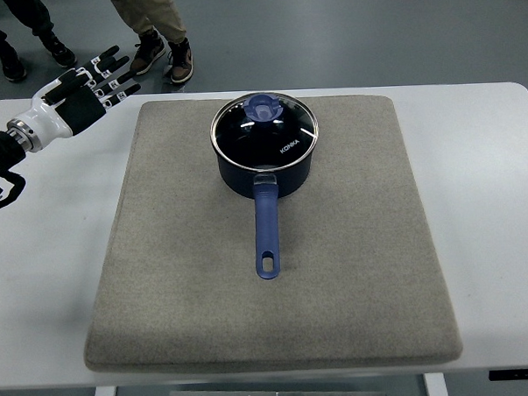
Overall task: Open pot lid and place left with left hand
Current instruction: 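Raise the left hand and move it toward the saucepan lid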
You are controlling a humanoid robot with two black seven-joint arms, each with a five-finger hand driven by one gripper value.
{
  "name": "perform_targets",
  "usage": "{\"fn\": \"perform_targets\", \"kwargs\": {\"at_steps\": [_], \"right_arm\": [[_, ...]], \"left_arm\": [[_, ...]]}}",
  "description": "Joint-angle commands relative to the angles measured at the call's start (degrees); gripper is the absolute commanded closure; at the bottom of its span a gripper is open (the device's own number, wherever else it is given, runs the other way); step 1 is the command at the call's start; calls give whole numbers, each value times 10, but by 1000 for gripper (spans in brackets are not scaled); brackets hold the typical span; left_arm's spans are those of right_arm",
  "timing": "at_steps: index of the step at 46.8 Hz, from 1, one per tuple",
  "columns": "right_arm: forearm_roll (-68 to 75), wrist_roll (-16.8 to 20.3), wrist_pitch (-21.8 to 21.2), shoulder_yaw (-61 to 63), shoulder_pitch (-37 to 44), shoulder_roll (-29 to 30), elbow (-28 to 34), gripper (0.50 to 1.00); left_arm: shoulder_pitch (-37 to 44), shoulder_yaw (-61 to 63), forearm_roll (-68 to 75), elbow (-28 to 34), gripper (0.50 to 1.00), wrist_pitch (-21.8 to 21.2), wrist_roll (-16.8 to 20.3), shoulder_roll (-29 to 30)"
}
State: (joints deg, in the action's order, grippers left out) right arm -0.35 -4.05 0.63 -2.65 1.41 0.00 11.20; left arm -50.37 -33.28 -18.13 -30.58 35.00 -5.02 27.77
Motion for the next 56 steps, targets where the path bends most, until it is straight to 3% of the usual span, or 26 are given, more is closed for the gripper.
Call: {"fn": "perform_targets", "kwargs": {"at_steps": [1,40,56], "right_arm": [[0,0,0,0,0,0,0,583],[0,0,0,0,0,0,0,583],[0,0,0,0,0,0,0,583]], "left_arm": [[0,0,0,0,508,0,0,0],[-7,1,21,-8,510,0,8,1],[-45,1,231,-8,510,0,80,5]]}}
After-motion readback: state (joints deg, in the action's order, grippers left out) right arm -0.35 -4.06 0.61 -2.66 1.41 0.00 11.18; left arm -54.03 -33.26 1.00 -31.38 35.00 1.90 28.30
